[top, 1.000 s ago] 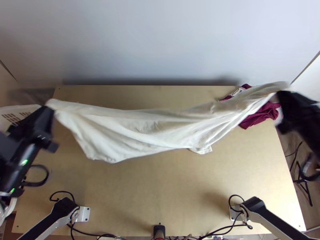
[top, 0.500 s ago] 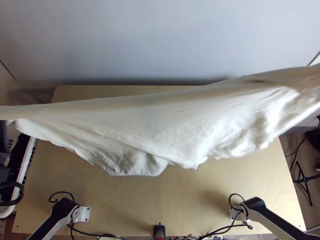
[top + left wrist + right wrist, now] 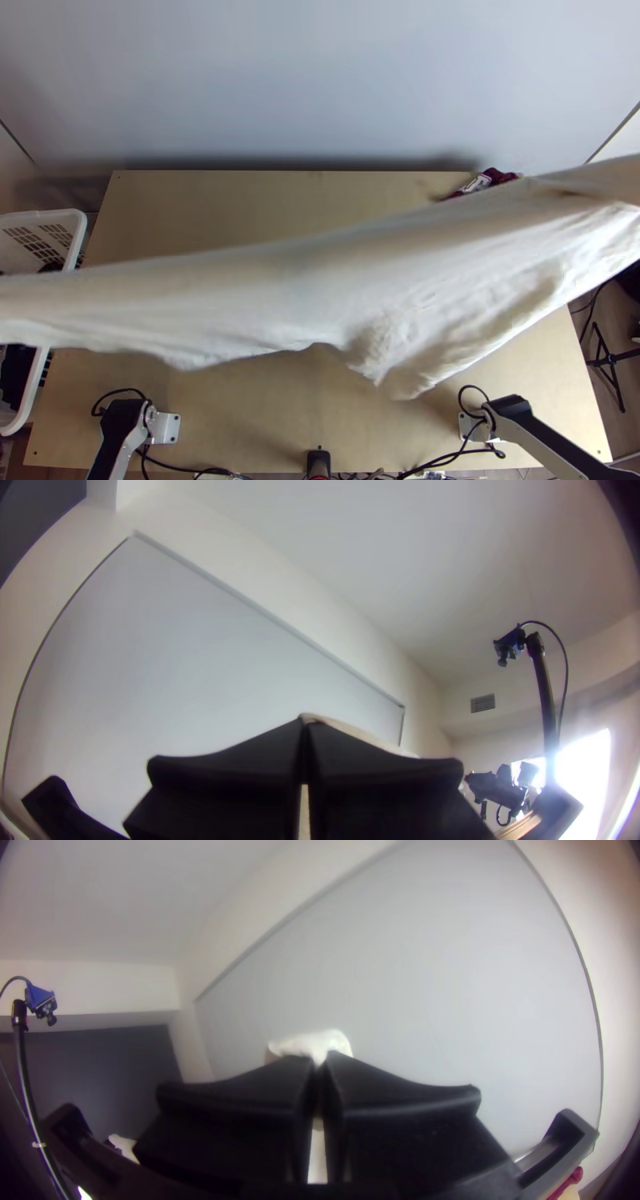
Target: Fold the t-shirt
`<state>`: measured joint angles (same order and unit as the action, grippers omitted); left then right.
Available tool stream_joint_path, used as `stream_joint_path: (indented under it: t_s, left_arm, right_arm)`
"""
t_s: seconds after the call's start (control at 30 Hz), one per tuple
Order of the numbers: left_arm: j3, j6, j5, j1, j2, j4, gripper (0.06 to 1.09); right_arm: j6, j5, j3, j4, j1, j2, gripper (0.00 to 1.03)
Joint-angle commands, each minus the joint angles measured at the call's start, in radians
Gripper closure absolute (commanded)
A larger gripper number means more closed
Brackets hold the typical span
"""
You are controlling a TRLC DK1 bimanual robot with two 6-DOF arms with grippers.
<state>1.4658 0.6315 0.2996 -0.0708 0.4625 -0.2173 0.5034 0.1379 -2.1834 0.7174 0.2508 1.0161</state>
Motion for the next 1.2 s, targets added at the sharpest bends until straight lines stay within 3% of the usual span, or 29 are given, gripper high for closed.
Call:
stream_joint_path:
  t_s: [0.0,0.2,0.43,0.6,0.77,0.97,1.17]
  left_arm:
    - [-0.068,0.108,0.101,-0.136,-0.022,0.058,1.05]
    - [-0.176,0.119,0.099,-0.153,0.028,0.144,1.05]
    - [-0.297,0.069,0.098,-0.170,0.188,0.358,1.05]
    - [-0.372,0.013,0.081,-0.161,0.375,0.527,1.05]
    - [-0.456,-0.165,0.044,-0.060,0.587,0.618,1.05]
    - [-0.498,-0.200,0.010,-0.040,0.870,0.785,1.05]
    - [-0.444,-0.259,-0.083,-0.023,1.136,0.947,1.05]
  right_arm:
    - [0.038,0.046,-0.021,0.007,-0.038,0.035,1.00]
    - [0.006,0.045,0.019,-0.010,-0.035,0.111,1.00]
    - [-0.089,0.039,0.188,-0.216,-0.035,0.243,1.00]
    - [-0.167,0.037,0.255,-0.322,-0.001,0.398,1.00]
    - [-0.243,0.039,0.363,-0.449,0.022,0.565,1.00]
    - [-0.293,0.037,0.441,-0.631,0.021,0.789,1.00]
    - [-0.310,0.026,0.338,-0.745,-0.001,0.984,1.00]
